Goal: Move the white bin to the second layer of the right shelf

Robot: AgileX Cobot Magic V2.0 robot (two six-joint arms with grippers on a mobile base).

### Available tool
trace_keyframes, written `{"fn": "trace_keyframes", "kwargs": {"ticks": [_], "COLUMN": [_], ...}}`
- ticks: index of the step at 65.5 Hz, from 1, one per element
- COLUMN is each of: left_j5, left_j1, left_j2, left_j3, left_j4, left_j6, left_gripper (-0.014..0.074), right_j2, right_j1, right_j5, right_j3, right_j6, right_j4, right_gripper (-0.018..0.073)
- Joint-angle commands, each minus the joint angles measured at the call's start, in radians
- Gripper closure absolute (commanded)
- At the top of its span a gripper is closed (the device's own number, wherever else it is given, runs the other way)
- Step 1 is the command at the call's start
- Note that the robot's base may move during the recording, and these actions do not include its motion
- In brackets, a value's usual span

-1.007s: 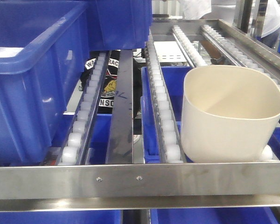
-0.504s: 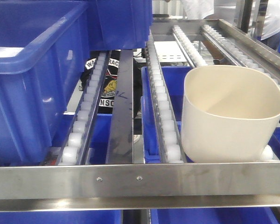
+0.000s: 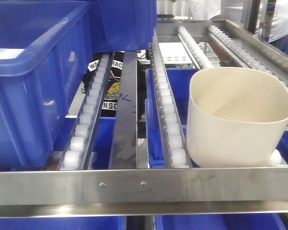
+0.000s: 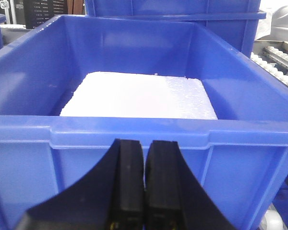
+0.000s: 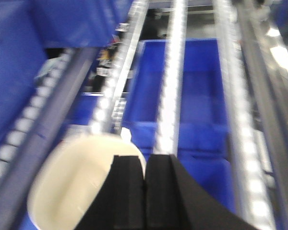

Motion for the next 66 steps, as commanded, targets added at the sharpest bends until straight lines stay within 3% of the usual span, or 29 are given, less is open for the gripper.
{"fn": "trace_keyframes", "kwargs": {"ticks": [1,22,35,66], "left_j5": [-0.086,-0.086,-0.086,-0.086], "left_j1": [-0.006,-0.006,-0.006,-0.006], "left_j2": [-0.003,-0.003,-0.003,-0.003], "left_j3": [0.037,0.037,0.037,0.037], "left_j4": [-0.009,-0.009,-0.009,-0.009], "left_j6": [-0.010,-0.010,-0.010,-0.010], "left_gripper": [0.0512,0.0512,0.0512,0.0512], "right_j2": [-0.089,-0.503,-0.503,-0.503], "right_j1": [-0.035,-0.099,-0.100,-0.100], "right_j5": [-0.097,-0.100,-0.191,-0.181], "right_j3": [0.071,0.381,0.451,0.449], "right_j6": [-0.006,-0.006,-0.006,-0.009], "right_j4": [-0.010,-0.010,-0.007,-0.006], "right_gripper": [0.0504,0.0504,0.0504,0.0504]}}
